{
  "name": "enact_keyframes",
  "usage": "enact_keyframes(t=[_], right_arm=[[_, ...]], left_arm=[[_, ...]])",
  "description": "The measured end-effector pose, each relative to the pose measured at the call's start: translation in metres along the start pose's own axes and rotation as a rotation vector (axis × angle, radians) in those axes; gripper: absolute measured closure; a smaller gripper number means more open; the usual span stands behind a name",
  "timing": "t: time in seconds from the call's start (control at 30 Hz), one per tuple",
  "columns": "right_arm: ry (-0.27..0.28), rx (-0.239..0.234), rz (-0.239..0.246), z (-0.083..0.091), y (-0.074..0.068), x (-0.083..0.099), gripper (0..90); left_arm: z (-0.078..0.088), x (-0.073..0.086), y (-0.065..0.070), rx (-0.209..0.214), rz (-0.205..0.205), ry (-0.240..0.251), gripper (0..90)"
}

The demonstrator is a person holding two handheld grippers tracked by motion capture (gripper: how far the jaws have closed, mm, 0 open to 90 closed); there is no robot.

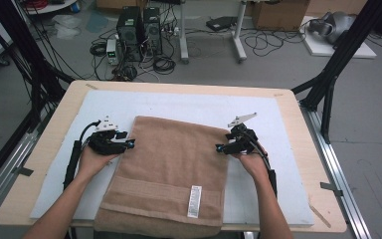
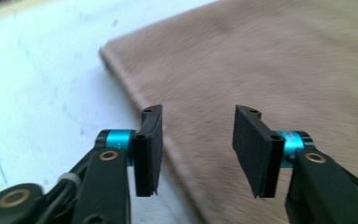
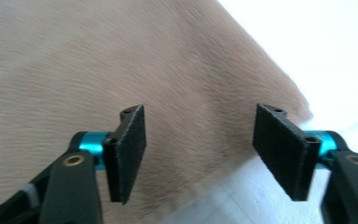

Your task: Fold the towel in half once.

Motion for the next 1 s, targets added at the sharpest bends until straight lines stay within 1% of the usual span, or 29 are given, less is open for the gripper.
enact_keyframes(t=[0.03, 0.1, 0.17, 0.2, 0.23, 0.3, 0.33, 0.4, 0.47, 0.5, 0.53, 0.6, 0.63, 0.67, 0.73, 0.77, 0.8, 0.87, 0.9, 1.0], right_arm=[[-0.005, 0.011, -0.001, -0.003, 0.002, 0.002, 31.5], [0.014, 0.005, -0.007, -0.007, 0.006, 0.003, 31.3], [0.02, 0.014, -0.014, -0.011, 0.01, 0.004, 31.2], [0.023, 0.001, -0.036, -0.014, 0.012, 0.006, 31.2], [0.033, -0.001, -0.049, -0.014, 0.013, 0.006, 32.0], [0.032, 0.006, -0.04, -0.014, 0.012, 0.006, 34.5], [0.035, 0.002, -0.04, -0.014, 0.012, 0.006, 39.9], [0.034, -0.021, -0.03, -0.015, 0.008, 0.004, 54.1], [0.036, -0.068, -0.023, -0.016, 0.005, 0.002, 71.4], [0.034, -0.109, -0.032, -0.017, 0.005, 0.002, 77.4], [0.037, -0.123, -0.036, -0.017, 0.005, 0.002, 79.4], [0.033, -0.14, -0.027, -0.016, 0.007, 0.001, 80.8], [0.032, -0.118, -0.018, -0.016, 0.009, -0.001, 80.9], [0.03, -0.088, -0.004, -0.015, 0.01, -0.003, 81.0], [0.033, -0.047, 0.009, -0.013, 0.015, -0.01, 81.1], [0.043, -0.028, 0.02, -0.011, 0.018, -0.016, 81.0], [0.049, -0.016, 0.018, -0.009, 0.022, -0.022, 81.0], [0.063, 0.006, 0.028, -0.005, 0.029, -0.037, 80.9], [0.077, 0.025, 0.045, -0.002, 0.032, -0.046, 80.9], [0.091, 0.047, 0.064, 0.006, 0.041, -0.07, 80.7]], left_arm=[[-0.003, 0.002, -0.003, 0.002, 0.012, -0.003, 51.4], [-0.007, 0.006, -0.007, 0.006, 0.03, -0.013, 50.8], [-0.012, 0.009, -0.01, 0.013, 0.047, -0.028, 49.7], [-0.014, 0.011, -0.011, 0.019, 0.062, -0.032, 49.1], [-0.015, 0.011, -0.012, 0.025, 0.077, -0.022, 48.2], [-0.015, 0.011, -0.011, 0.021, 0.071, -0.026, 49.4], [-0.016, 0.011, -0.01, 0.02, 0.068, -0.025, 50.7], [-0.016, 0.01, -0.009, 0.027, 0.069, -0.022, 56.5], [-0.017, 0.01, -0.008, 0.039, 0.072, -0.019, 63.1], [-0.017, 0.01, -0.006, 0.054, 0.082, -0.013, 67.3], [-0.017, 0.01, -0.006, 0.063, 0.084, -0.012, 73.4], [-0.018, 0.009, -0.003, 0.063, 0.092, -0.012, 80.3], [-0.017, 0.008, -0.003, 0.054, 0.083, -0.016, 81.6], [-0.017, 0.007, -0.003, 0.05, 0.093, -0.007, 82.5], [-0.017, 0.003, -0.004, 0.036, 0.111, 0.021, 83.3], [-0.016, -0.001, -0.004, 0.032, 0.113, 0.034, 83.4], [-0.016, -0.005, -0.004, 0.023, 0.109, 0.048, 83.5], [-0.015, -0.013, -0.005, 0.005, 0.116, 0.094, 83.6], [-0.015, -0.017, -0.006, -0.004, 0.116, 0.09, 83.7], [-0.014, -0.031, -0.012, -0.045, 0.111, 0.132, 83.7]])
Point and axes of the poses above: each handheld gripper's, and its own axes: z roughly backward along the jaws, x roughly out of its underside, y roughly to its right, the point moved 4 cm from there along -z, roughly forward along the jaws, and after that the axes turned 3 degrees about y, right-handed, at the moved point
